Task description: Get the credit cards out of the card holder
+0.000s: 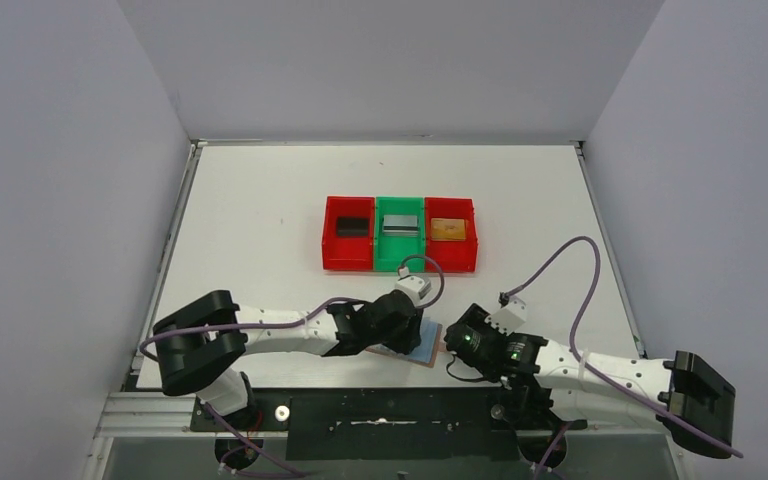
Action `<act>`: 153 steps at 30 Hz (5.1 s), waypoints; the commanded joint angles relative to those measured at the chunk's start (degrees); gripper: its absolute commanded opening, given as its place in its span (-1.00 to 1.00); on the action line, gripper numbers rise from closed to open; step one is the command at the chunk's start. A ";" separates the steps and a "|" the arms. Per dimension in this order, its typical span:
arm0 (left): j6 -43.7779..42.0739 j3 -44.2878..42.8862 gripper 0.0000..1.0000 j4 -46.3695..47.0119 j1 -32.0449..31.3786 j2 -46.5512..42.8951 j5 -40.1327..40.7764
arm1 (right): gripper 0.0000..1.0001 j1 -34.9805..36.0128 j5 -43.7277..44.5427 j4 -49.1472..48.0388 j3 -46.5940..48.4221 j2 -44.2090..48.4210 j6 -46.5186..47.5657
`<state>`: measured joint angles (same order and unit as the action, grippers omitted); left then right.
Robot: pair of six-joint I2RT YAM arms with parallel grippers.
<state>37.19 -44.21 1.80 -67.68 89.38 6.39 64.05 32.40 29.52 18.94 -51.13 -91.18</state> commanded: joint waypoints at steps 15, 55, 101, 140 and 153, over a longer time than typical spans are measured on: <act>-1.52 -6.88 -0.05 1.75 -3.27 8.48 -3.59 | 0.01 -0.51 5.24 8.96 0.69 -0.41 -13.30; 10.62 19.11 0.24 -7.34 15.86 -33.12 0.62 | -0.38 -3.71 -22.62 -37.63 9.35 -21.68 20.42; 2.59 7.85 -0.10 5.92 13.47 -9.37 -11.69 | -0.32 -6.23 -16.89 -23.03 6.91 -14.96 13.50; 7.38 12.31 -0.67 5.76 11.49 -2.40 -7.46 | -0.66 -7.91 -25.57 -45.26 -6.03 -12.26 13.50; 8.54 12.30 -0.83 6.25 10.21 0.25 -6.15 | -0.80 -13.10 -33.41 -56.59 -11.60 -14.50 13.19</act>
<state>46.11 -31.88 12.32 -56.66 87.37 -2.11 51.16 0.32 -22.70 6.98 -65.45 -78.59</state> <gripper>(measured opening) 0.097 0.129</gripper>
